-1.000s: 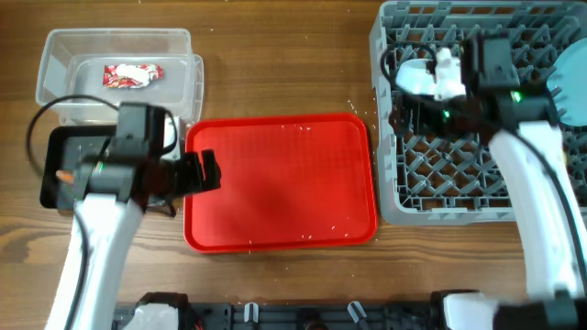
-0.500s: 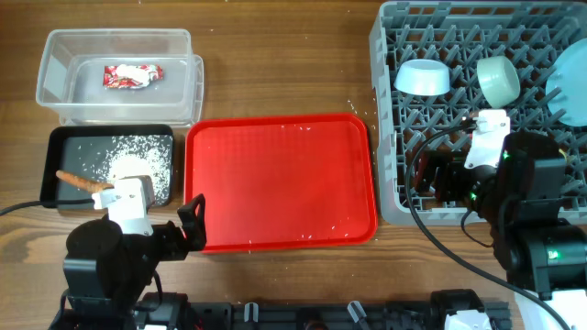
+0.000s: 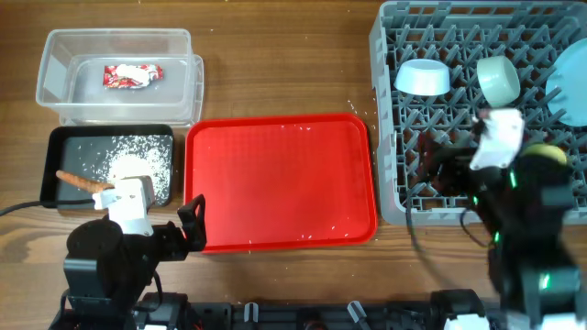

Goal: Sort waste into correct bins and load items into the dishwasher rack

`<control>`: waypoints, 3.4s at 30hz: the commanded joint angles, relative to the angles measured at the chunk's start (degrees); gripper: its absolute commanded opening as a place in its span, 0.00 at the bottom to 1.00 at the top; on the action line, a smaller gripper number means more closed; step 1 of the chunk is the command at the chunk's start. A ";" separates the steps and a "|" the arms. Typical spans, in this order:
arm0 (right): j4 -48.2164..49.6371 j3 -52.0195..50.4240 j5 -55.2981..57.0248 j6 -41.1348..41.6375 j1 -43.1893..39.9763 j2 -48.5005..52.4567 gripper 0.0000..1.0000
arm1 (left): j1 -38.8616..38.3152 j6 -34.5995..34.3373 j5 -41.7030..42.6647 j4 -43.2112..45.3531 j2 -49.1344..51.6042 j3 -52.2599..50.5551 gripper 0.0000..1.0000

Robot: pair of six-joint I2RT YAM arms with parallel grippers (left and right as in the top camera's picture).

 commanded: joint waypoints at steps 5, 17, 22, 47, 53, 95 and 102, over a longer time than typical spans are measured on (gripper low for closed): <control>38.73 -39.06 -1.53 6.03 0.09 -27.78 1.00 | 0.22 0.70 -0.74 0.07 -0.24 -0.57 1.00; 33.05 -49.62 -1.09 -0.17 0.09 -39.95 1.00 | 0.22 0.70 -0.74 0.07 -0.24 -0.57 1.00; 33.05 -49.62 -1.09 -0.17 0.09 -39.91 1.00 | 0.22 0.70 -0.74 0.07 -0.24 -0.57 1.00; 33.05 -49.62 -1.09 -0.15 0.09 -39.91 1.00 | 0.17 0.90 -3.80 2.08 -4.81 -2.73 1.00; 33.05 -49.62 -1.09 -0.15 0.09 -39.91 1.00 | 0.17 0.66 -4.83 14.43 -16.72 -16.90 1.00; 33.05 -49.62 -1.09 -0.17 0.09 -39.91 1.00 | 0.17 0.48 -6.32 54.16 -25.99 -48.89 1.00; 33.05 -49.62 -1.09 -0.17 0.09 -39.91 1.00 | 0.17 0.48 -6.32 54.16 -25.99 -48.89 1.00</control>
